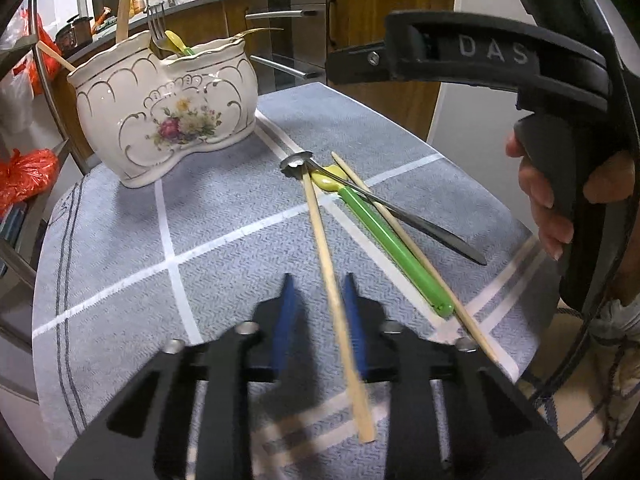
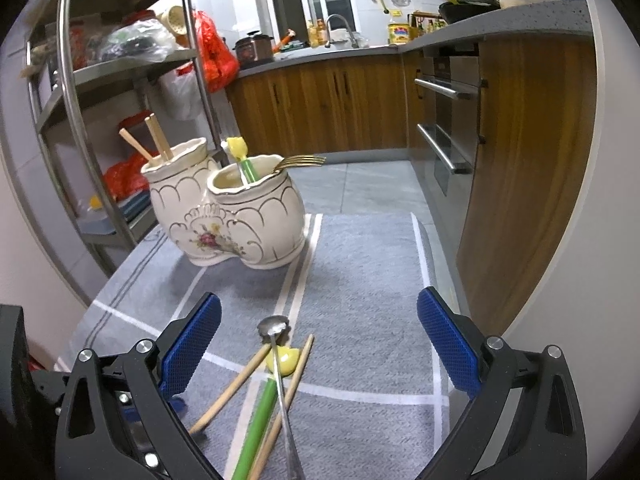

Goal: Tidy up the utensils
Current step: 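Close the left tool on another wooden chopstick while the right tool approaches the silver spoon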

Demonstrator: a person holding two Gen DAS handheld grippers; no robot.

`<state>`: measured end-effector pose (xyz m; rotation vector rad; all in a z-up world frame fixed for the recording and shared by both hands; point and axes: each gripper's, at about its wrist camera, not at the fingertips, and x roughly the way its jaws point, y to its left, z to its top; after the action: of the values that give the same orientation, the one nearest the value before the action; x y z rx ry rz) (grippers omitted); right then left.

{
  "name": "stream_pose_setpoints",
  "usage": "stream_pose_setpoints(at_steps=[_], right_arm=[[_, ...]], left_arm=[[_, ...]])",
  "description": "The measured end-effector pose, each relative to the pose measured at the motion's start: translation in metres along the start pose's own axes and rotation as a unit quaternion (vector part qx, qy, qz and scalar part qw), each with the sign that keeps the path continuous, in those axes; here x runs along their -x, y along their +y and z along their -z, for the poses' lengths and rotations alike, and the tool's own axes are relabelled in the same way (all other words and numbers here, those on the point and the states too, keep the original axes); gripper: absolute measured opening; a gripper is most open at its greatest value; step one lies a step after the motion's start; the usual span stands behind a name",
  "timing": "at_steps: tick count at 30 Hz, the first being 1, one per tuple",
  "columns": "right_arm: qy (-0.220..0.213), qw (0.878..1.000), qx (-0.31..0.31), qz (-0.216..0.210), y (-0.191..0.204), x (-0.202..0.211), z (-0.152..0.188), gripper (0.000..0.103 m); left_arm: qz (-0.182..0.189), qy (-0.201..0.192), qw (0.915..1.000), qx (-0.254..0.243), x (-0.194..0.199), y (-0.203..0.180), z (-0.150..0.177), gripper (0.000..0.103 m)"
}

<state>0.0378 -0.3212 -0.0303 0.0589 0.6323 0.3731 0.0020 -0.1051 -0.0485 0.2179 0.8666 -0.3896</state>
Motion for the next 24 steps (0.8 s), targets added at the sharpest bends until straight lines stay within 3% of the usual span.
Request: stream_pose_setpoints(at_steps=[2,10,16,24], right_arm=[[0.006,1.0,0.005,0.001,0.001,-0.002,0.001,0.097],[0.033,0.999,0.036,-0.003,0.011,-0.012,0.006,0.092],[0.068,0.995,0.073,-0.006,0.026,-0.027,0.014,0.068],[0.109,0.989,0.103,0.0,0.042,-0.048,0.022,0.039]], left_arm=[[-0.005,0.0,1.0,-0.008,-0.002,0.002,-0.002,0.005],[-0.017,0.009,0.9995,-0.024,0.007,0.023,0.002,0.004],[-0.035,0.005,0.9994,0.002,0.017,0.053,0.011,0.004],[-0.027,-0.006,0.9995,0.013,0.02,0.064,0.015,0.004]])
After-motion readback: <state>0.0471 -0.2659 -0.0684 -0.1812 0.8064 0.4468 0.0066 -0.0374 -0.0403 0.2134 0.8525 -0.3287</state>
